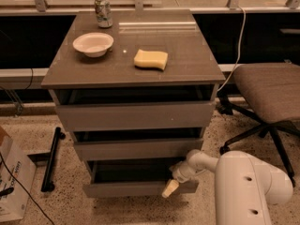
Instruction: Open bottom drawer
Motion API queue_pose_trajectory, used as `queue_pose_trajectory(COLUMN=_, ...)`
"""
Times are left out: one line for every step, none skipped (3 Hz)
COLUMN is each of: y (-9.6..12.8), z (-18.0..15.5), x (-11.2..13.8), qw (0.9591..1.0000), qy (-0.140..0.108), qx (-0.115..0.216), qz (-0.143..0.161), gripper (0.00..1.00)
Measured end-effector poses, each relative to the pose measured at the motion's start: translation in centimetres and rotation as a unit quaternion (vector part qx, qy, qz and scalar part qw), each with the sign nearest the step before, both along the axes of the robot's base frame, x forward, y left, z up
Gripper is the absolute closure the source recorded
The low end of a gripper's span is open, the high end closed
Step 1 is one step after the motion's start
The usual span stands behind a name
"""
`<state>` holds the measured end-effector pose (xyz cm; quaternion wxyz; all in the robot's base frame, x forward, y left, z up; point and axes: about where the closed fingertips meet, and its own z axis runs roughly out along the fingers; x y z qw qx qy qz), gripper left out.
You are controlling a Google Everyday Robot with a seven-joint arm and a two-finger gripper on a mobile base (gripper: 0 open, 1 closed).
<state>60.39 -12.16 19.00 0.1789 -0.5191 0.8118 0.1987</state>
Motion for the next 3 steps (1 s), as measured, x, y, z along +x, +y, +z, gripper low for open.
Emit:
queue_pose_trajectory(y=-0.2, z=-1.6, x=-4.0, qw=0.9988, qy=0.048, qx=-0.010, qz=0.002, gripper=0.02)
queue_pose_trajectory(y=-0.5, z=-2.6, x=-6.7, qw=0.9969, qy=0.078, qx=-0.007, qz=0.003, gripper=0.25)
queue_pose_trajectory(y=-0.5, z=-2.0, x=-6.8, qw=0.9969, qy=0.078, qx=-0.007, qz=0.003, gripper=0.48)
